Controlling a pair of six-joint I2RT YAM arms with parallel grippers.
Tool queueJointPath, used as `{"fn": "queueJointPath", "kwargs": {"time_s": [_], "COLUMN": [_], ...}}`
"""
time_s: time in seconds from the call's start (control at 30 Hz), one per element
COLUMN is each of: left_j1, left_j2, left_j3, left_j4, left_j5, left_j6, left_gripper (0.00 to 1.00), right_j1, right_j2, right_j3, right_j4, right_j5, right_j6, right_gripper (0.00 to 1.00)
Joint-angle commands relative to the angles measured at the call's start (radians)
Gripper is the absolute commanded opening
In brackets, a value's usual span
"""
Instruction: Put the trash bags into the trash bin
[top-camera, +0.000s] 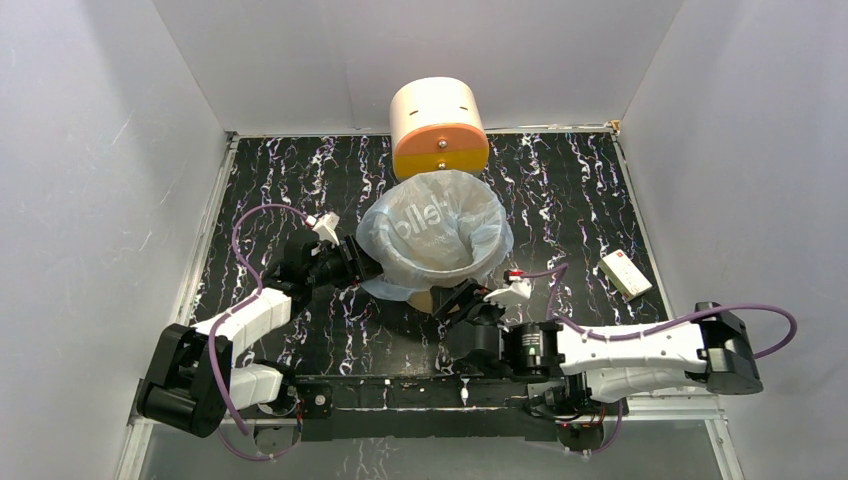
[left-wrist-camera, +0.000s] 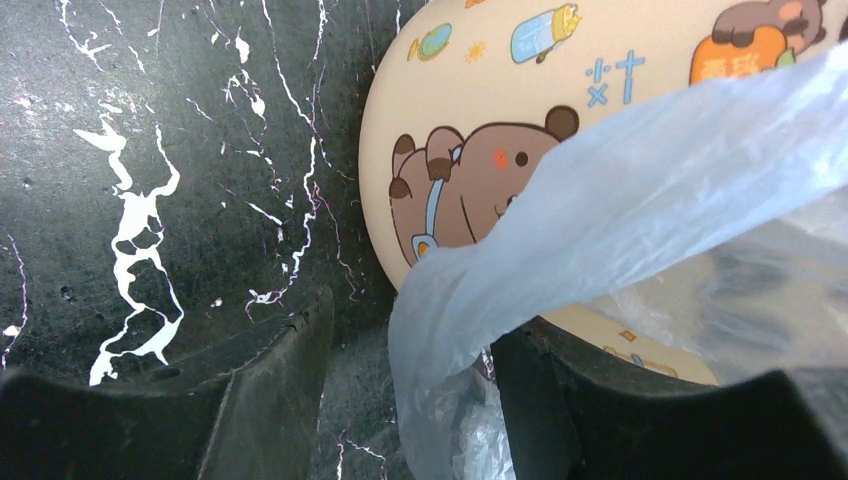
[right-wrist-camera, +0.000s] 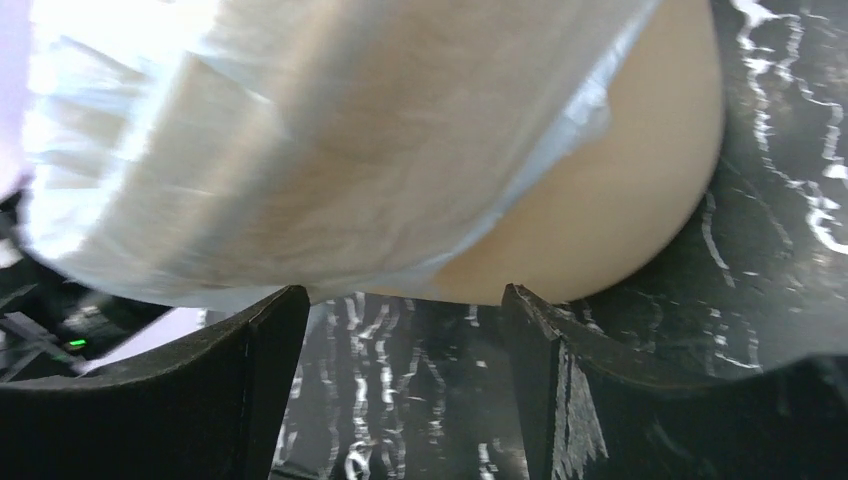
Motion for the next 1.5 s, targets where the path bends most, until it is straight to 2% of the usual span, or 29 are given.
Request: {"fn": "queueJointPath", "kwargs": {"time_s": [0.0, 0.13, 0.27, 0.47, 0.63, 0.87, 1.23, 1.37, 1.47], "left_j1": [-0.006, -0.006, -0.006, -0.006, -0.006, -0.005, -0.005, -0.006, -0.006], "left_j2": [-0.011, -0.013, -0.014, -0.013, -0.013, -0.016, -0.023, -0.027, -0.026], "left_j3": [0.031, 0.036, 0.041, 0.04, 0.038, 0.048, 0.052, 0.053, 0.055], "left_j4": [0.009, -0.005, -0.01, -0.01, -0.005, -0.014, -0.027, -0.03, -0.03], "left_j5": [0.007, 0.006, 0.004, 0.006, 0.006, 0.004, 0.004, 0.002, 0.002], "left_j6": [0.006, 0.014, 0.017, 0.017, 0.014, 0.017, 0.023, 0.024, 0.023], "left_gripper": [0.56, 0.56, 0.56, 0.56, 0.56, 0.57, 0.58, 0.58, 0.59], "right_j1": [-0.04, -0.052, -0.052, -0.052, -0.055, -0.061, -0.065, -0.071, -0.081], "right_j2": [0.08, 0.111, 0.059, -0.091, -0.179, -0.207, -0.203, -0.198, -0.192], "right_j3": [0.069, 0.085, 0.052, 0.001, -0.031, -0.036, -0.021, -0.011, 0.002], "right_j4": [-0.29, -0.358, -0.361, -0.357, -0.273, -0.347, -0.367, -0.363, -0.317], "right_j5": [-0.007, -0.069, -0.088, -0.06, -0.046, -0.048, -0.042, -0.042, -0.058], "right_j6": [0.214, 0.214, 0.195, 0.047, -0.189, -0.139, -0.155, -0.205, -0.332], "right_gripper": [0.78, 0.77, 0.77, 0.79, 0.78, 0.79, 0.8, 0.8, 0.81]}}
